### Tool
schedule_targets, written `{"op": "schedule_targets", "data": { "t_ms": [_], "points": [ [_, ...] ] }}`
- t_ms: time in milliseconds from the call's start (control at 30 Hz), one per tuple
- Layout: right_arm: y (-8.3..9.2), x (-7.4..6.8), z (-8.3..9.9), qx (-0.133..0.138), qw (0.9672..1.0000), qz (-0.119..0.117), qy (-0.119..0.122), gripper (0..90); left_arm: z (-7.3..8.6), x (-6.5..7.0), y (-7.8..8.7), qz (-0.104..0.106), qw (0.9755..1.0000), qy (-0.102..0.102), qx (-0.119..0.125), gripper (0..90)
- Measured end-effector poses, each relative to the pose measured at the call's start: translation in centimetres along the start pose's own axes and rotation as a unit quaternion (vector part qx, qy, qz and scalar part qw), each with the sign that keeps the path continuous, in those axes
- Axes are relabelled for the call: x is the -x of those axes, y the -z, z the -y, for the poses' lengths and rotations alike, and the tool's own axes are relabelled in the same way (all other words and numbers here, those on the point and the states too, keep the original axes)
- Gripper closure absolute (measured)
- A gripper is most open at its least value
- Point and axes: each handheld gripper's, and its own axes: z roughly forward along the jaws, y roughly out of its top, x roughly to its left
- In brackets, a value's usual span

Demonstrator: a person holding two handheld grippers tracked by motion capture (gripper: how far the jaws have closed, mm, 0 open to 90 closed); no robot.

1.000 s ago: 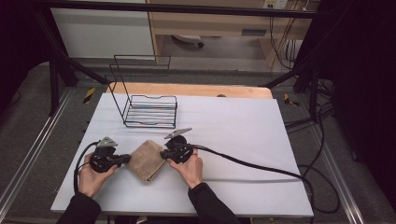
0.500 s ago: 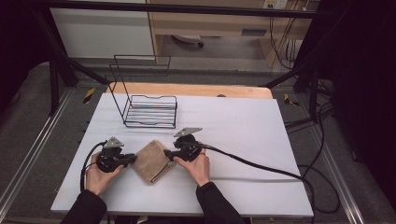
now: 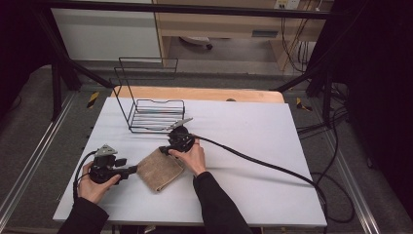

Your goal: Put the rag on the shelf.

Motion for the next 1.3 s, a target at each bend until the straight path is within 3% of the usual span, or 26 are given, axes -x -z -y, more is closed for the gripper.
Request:
{"op": "schedule_targets", "data": {
  "t_ms": [67, 267, 400, 467, 500, 600, 767, 800, 967, 1167, 1300],
  "points": [
    [-0.9, 0.1, 0.1, -0.016, 0.9999, -0.006, 0.004, 48.3, 0.0, 0.0, 0.1, -0.003, 1.0000, -0.001, 0.000, 30.9],
    [-1.3, 0.0, 0.4, -0.018, 0.9996, -0.020, 0.009, 56.4, 0.1, -0.1, 0.0, -0.008, 1.0000, 0.005, -0.003, 24.1],
    [-1.3, -0.3, 0.5, -0.025, 0.9994, -0.022, 0.011, 70.0, 0.1, -0.3, -0.1, -0.007, 0.9999, 0.013, -0.004, 23.6],
    [-1.2, -0.4, 0.5, -0.030, 0.9992, -0.028, 0.000, 82.0, 0.1, -0.4, -0.1, -0.004, 0.9998, 0.018, 0.001, 23.8],
    [-1.1, -0.4, 0.5, -0.029, 0.9992, -0.029, -0.004, 83.1, 0.1, -0.4, -0.1, -0.003, 0.9998, 0.018, 0.004, 23.8],
    [-1.0, -0.4, 0.5, -0.025, 0.9993, -0.026, -0.010, 84.1, 0.0, -0.4, 0.0, 0.002, 0.9997, 0.022, 0.010, 24.0],
    [0.6, -0.3, 0.6, -0.005, 0.9994, 0.009, -0.033, 84.5, -0.3, -0.3, -0.3, 0.004, 0.9993, 0.032, 0.016, 26.3],
    [1.3, 0.1, 1.0, -0.004, 0.9986, 0.025, -0.047, 84.5, -0.5, -0.2, -0.6, 0.006, 0.9991, 0.037, 0.019, 28.5],
    [2.3, 0.3, 2.1, 0.004, 0.9967, 0.043, -0.070, 84.2, -1.7, 0.3, -1.8, 0.008, 0.9987, 0.048, 0.016, 33.8],
    [2.2, 0.6, 2.5, -0.001, 0.9972, 0.048, -0.057, 81.1, -2.9, 0.8, -3.8, -0.001, 0.9982, 0.059, 0.014, 45.8],
    [2.3, 0.9, 2.3, 0.007, 0.9983, 0.042, -0.039, 71.0, -3.2, 0.5, -4.8, -0.005, 0.9980, 0.062, -0.002, 56.5]
  ]
}}
